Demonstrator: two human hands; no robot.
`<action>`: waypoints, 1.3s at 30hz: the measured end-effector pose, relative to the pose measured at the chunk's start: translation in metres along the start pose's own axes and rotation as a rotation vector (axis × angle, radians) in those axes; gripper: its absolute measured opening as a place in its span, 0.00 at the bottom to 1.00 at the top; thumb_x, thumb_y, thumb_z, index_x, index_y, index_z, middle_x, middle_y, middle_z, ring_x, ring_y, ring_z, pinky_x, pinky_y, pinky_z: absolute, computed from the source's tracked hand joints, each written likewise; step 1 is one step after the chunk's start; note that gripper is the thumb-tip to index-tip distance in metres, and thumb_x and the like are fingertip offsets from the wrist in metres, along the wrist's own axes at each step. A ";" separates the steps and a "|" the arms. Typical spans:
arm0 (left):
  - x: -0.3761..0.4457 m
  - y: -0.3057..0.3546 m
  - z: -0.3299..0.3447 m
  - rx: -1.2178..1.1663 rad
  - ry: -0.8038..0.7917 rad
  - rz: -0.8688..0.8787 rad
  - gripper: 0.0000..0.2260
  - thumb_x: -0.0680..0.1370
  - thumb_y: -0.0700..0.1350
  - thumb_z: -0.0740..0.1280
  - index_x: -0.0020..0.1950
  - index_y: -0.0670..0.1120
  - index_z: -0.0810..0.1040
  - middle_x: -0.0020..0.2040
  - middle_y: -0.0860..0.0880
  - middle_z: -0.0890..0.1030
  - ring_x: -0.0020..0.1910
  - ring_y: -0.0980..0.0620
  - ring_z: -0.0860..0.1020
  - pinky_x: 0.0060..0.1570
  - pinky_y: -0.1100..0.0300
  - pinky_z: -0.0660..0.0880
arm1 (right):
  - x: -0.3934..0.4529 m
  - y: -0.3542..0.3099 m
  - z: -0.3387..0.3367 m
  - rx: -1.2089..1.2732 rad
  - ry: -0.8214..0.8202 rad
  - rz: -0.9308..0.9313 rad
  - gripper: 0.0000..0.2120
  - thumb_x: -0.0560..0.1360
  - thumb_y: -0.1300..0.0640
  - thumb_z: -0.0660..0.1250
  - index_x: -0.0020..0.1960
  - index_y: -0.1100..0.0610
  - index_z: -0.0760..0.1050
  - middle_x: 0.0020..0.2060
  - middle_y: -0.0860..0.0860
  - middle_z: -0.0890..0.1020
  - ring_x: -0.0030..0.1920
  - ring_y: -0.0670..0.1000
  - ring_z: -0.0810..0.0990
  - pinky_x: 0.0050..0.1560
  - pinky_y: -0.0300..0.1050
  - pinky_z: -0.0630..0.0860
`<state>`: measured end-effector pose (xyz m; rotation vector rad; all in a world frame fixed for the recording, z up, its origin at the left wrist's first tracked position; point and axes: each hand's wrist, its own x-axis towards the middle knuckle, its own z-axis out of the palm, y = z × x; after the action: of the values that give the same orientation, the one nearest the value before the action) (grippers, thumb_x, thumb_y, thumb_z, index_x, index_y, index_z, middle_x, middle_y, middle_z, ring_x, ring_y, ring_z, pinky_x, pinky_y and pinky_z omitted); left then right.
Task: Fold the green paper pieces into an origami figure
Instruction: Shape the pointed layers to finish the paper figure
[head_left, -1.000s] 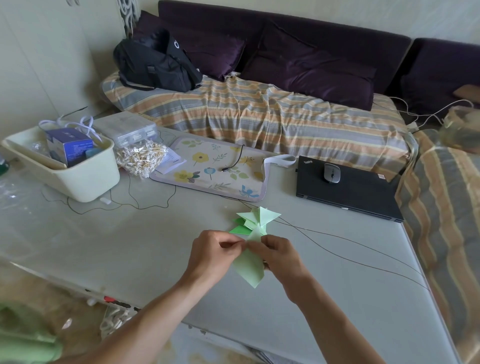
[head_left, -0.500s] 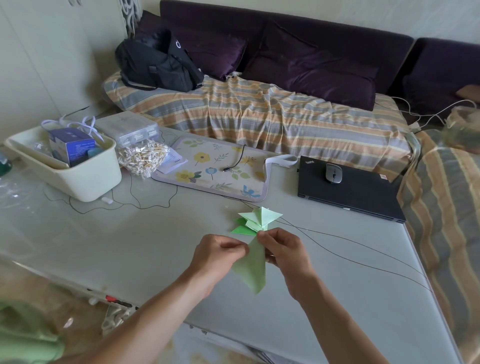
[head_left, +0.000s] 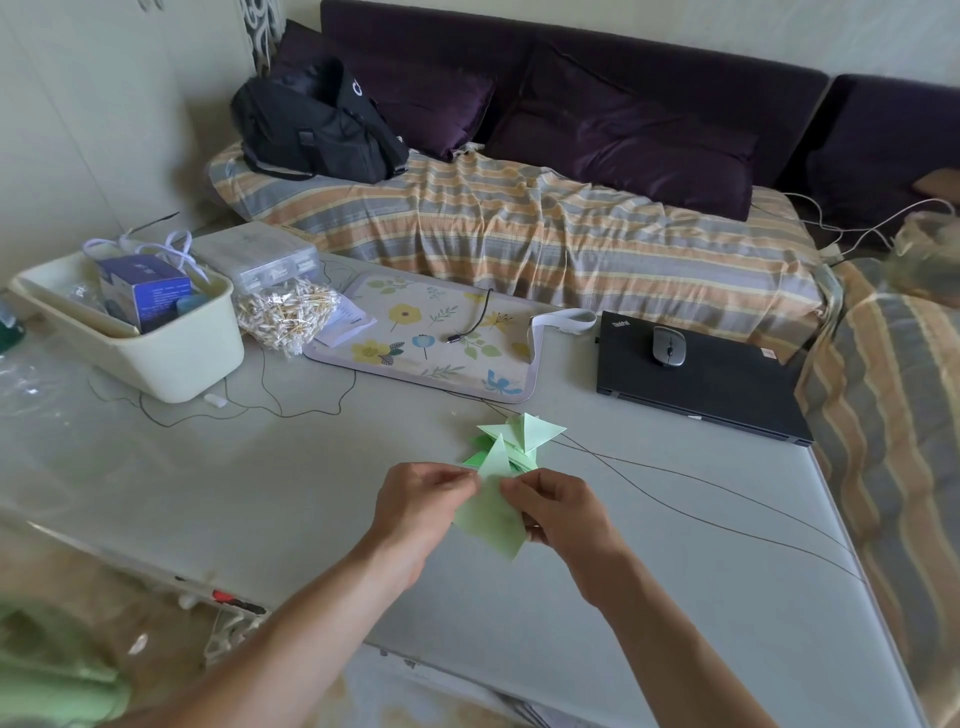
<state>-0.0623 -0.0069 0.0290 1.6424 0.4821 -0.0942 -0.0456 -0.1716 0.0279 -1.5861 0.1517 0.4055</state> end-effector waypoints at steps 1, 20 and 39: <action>0.001 0.000 0.000 -0.003 0.015 -0.002 0.02 0.72 0.45 0.75 0.42 0.49 0.89 0.39 0.52 0.87 0.41 0.51 0.84 0.47 0.57 0.79 | 0.000 0.000 0.000 -0.017 0.007 -0.009 0.06 0.78 0.61 0.72 0.45 0.63 0.80 0.31 0.50 0.81 0.31 0.46 0.78 0.36 0.38 0.78; -0.005 0.008 -0.002 0.163 0.125 0.135 0.10 0.72 0.45 0.75 0.50 0.57 0.81 0.41 0.56 0.82 0.40 0.55 0.81 0.37 0.65 0.72 | 0.002 0.004 -0.003 -0.303 0.007 -0.024 0.03 0.75 0.60 0.73 0.43 0.55 0.83 0.29 0.51 0.77 0.28 0.49 0.74 0.37 0.44 0.74; -0.010 0.006 0.002 0.170 -0.161 -0.086 0.04 0.75 0.43 0.71 0.45 0.45 0.85 0.42 0.47 0.87 0.37 0.52 0.84 0.37 0.64 0.75 | -0.001 0.002 -0.002 -0.187 0.055 -0.053 0.18 0.72 0.58 0.78 0.58 0.51 0.75 0.40 0.49 0.87 0.38 0.47 0.84 0.38 0.36 0.76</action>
<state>-0.0693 -0.0117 0.0376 1.7636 0.4305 -0.3366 -0.0472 -0.1739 0.0269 -1.7827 0.1155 0.3427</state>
